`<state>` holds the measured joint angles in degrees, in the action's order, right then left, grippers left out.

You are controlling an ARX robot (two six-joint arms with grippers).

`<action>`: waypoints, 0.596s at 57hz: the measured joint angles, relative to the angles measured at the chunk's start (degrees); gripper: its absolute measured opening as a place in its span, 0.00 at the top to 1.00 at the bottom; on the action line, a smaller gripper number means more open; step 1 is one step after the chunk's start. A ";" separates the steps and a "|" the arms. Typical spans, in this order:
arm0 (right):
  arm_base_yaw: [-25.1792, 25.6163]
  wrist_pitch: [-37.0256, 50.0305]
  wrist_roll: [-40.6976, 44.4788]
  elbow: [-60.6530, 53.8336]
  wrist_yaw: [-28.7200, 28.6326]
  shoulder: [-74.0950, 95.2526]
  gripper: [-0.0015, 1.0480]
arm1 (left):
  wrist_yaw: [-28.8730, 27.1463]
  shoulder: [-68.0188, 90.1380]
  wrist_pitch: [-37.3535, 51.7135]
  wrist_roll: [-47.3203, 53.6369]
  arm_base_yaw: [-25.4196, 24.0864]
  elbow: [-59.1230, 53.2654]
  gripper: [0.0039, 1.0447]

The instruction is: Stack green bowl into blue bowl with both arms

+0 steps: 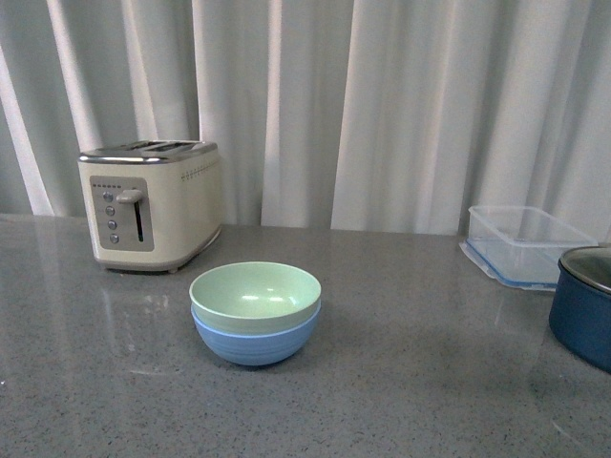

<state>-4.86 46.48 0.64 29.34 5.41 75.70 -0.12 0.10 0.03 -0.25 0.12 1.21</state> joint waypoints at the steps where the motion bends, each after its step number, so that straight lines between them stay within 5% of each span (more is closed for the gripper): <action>1: 0.07 0.28 0.00 -1.11 -0.28 -0.59 0.88 | 0.00 0.00 0.00 0.00 0.00 0.00 0.06; 5: 0.35 1.22 0.15 -5.31 -1.27 -3.23 0.99 | -0.02 0.00 0.00 0.00 0.00 0.00 0.06; 34: 4.74 -0.68 -0.02 -21.14 -5.25 -21.00 0.99 | -0.02 0.00 0.00 -0.02 0.00 0.00 0.06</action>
<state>-0.12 45.80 0.62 8.21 0.16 54.70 -0.14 0.10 0.03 -0.27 0.12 1.21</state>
